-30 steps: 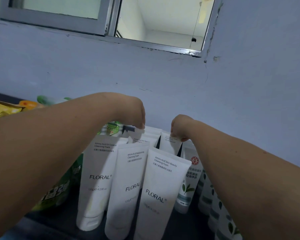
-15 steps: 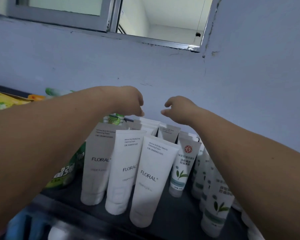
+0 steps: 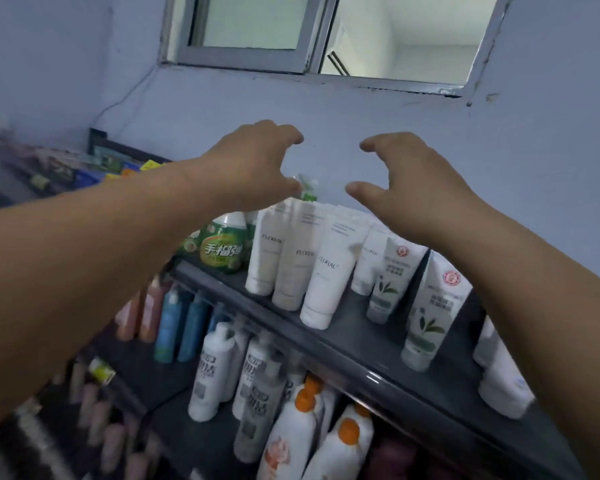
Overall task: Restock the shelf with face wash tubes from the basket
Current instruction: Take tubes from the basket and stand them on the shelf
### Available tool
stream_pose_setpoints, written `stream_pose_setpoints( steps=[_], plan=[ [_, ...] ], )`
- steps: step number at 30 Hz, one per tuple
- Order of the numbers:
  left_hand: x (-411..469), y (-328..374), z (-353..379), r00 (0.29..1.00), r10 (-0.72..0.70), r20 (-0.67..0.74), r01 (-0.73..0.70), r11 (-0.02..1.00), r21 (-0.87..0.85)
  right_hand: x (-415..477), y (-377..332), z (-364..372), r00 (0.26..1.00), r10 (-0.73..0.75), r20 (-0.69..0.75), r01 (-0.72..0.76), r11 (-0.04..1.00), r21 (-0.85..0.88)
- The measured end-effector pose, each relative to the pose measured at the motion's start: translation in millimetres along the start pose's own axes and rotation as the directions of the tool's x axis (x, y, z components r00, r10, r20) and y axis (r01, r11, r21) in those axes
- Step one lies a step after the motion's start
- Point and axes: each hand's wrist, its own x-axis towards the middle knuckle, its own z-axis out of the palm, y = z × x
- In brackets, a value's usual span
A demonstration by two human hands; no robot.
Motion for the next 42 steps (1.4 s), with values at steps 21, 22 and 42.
stream_pose_setpoints(
  steps=[21,22,42],
  plan=[
    [-258,-110,20,0.866,-0.391,0.312,0.292,0.902,0.319,-148,-165,173,0.846,-0.291,0.446,0.185,0.946,0.265],
    [-271,-120,25,0.845,-0.413,0.340,0.308,0.895,0.321,-155,-174,188,0.831,-0.298,0.470,0.182,0.943,0.277],
    [-499,-299,216,0.402,-0.611,0.682,0.498,0.771,0.397,-335,-296,502,0.336,-0.265,0.904,-0.065,0.951,0.303]
  ],
)
